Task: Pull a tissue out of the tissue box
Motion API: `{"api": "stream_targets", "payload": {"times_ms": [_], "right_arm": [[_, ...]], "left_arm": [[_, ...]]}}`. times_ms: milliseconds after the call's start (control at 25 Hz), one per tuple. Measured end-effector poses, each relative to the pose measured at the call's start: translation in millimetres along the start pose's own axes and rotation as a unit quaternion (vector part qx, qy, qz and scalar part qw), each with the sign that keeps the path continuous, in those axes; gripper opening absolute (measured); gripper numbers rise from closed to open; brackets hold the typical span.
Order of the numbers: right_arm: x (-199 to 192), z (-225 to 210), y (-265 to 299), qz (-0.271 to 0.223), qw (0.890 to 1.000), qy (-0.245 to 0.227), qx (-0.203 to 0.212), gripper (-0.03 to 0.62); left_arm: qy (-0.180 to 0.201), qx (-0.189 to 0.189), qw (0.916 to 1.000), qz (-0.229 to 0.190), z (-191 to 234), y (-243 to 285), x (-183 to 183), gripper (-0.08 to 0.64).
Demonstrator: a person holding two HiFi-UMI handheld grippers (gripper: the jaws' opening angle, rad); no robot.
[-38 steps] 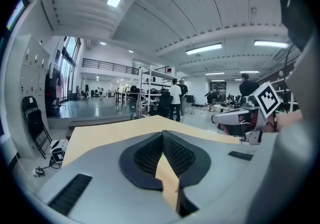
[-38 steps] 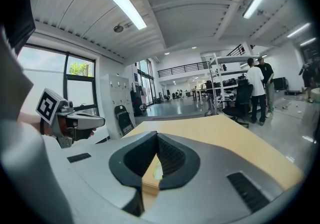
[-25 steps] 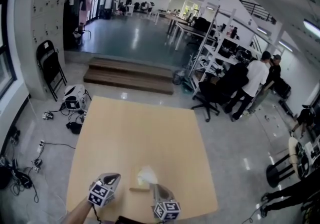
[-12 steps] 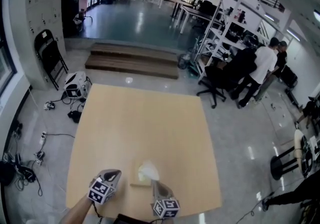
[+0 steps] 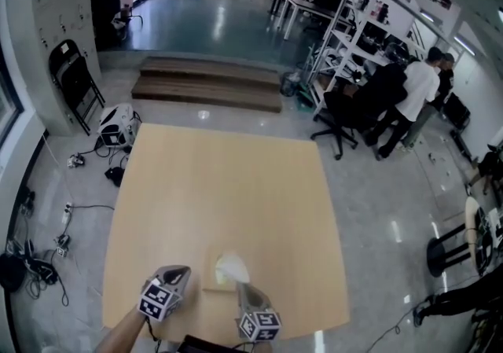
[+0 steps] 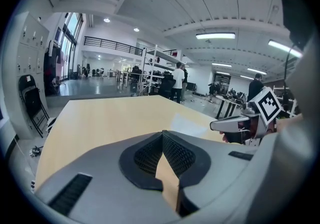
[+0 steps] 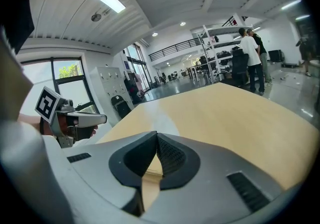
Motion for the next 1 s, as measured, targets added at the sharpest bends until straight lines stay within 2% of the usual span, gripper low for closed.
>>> {"api": "stream_targets", "payload": {"times_ms": [280,360,440,560,760,1000], "right_arm": [[6,-8,2,-0.009,1.0,0.017,0.005,0.028],[6,-8,5,-0.008,1.0,0.023,0.015,0.081],[2,-9,10,-0.004,1.0,0.024,0.013,0.194],[-3,-13,17,-0.004,1.0,0.018,-0.008,0.257],[-11,-20,24,0.006,0.999,0.033,-0.014,0.262],[-12,-16,31,0.01,1.0,0.026,-0.009,0.261]], "left_arm": [[-0.014,-0.001,0.9999,0.001,2,5,2,0.008],[-0.02,-0.001,0.9998,0.001,4,5,2,0.008],[-0.025,-0.001,0.9997,0.001,5,5,1,0.008],[-0.025,0.001,0.9997,0.001,8,7,-1,0.008],[-0.025,0.003,0.9997,0.006,10,9,-3,0.008],[-0.026,0.005,0.9996,0.006,15,10,-4,0.008]]}}
Point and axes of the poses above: the fingertips, and each gripper's own axes: y forward along the fingers, z to its left, x out of its top, the point moved 5 cm from there along -y, backward along the fingers, and after that the axes turned 3 degrees about y, right-handed, at the moved point
